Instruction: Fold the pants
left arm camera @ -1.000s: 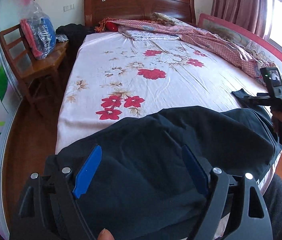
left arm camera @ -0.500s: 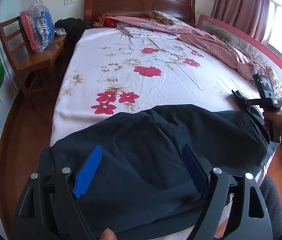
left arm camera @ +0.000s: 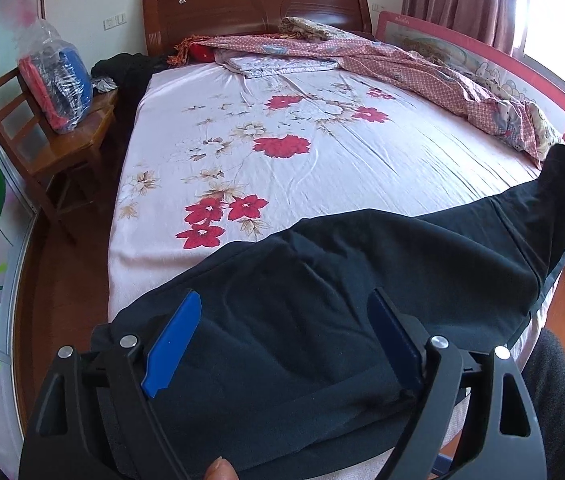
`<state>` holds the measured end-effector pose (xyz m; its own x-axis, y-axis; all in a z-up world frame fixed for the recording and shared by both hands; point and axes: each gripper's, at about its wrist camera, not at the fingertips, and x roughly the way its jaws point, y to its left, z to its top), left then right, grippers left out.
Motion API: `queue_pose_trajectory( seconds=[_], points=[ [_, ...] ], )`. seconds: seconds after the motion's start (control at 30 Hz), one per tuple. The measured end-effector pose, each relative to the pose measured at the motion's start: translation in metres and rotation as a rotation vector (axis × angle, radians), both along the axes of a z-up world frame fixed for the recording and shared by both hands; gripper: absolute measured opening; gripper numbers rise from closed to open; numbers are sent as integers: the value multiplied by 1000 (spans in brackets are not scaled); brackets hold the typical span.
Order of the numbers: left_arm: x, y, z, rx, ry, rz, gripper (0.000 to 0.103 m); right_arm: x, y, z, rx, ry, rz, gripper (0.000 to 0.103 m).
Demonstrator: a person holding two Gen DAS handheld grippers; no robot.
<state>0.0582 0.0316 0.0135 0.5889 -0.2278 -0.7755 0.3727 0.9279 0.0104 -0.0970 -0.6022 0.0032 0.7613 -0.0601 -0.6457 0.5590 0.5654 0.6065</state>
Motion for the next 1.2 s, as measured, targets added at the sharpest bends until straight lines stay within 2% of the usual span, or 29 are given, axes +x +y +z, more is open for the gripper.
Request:
queue_pose_trajectory(
  seconds=[0.1,0.17,0.2,0.23,0.27,0.33,0.37,0.4,0.43,0.47,0.53,0.6,0.7,0.77,0.87,0.9,1.03,1.13,1.2],
  points=[
    [-3,-6,0,25,9,-22,86,-31,-22,-47,86,24,-67,5],
    [-6,-9,0,36,15,-27,86,-47,-35,-90,209,3,-82,5],
    [-8,-10,1,42,18,-28,86,-54,-39,-112,240,51,-132,5],
    [-11,-11,1,44,17,-28,86,-59,-40,-130,273,62,-157,5],
    [-13,-11,1,49,19,-25,86,-64,-40,-143,318,40,-167,6],
    [-18,-7,3,56,19,-2,86,-77,-33,-151,368,-18,-236,7],
    [-22,-2,4,52,17,15,86,-82,-29,-149,379,-25,-264,15],
    [-25,4,6,46,12,39,86,-85,-23,-145,382,-3,-288,43],
    [-29,14,7,32,4,74,86,-88,-18,-141,380,12,-298,58],
    [-33,24,8,19,2,112,86,-89,-12,-135,376,4,-292,62],
    [-44,44,11,5,-19,200,86,-85,9,-117,350,6,-219,62],
    [-56,65,13,-22,-24,262,87,-73,40,-100,347,-30,-89,62],
    [-80,96,11,-41,-41,354,89,-32,109,-77,369,-62,208,62],
    [-94,105,7,-48,-38,361,89,-4,162,-72,417,-77,395,62],
    [-106,110,-3,-70,-19,362,89,30,237,-72,440,-65,589,62],
    [-107,111,-8,-83,-19,382,89,38,260,-73,435,-61,637,62],
    [-104,100,-25,-240,50,355,89,53,316,-79,465,-18,753,62],
    [-96,88,-34,-320,88,336,89,47,333,-77,436,5,804,62],
    [-87,84,-43,-334,120,357,89,44,331,-74,408,10,800,62]
  ],
)
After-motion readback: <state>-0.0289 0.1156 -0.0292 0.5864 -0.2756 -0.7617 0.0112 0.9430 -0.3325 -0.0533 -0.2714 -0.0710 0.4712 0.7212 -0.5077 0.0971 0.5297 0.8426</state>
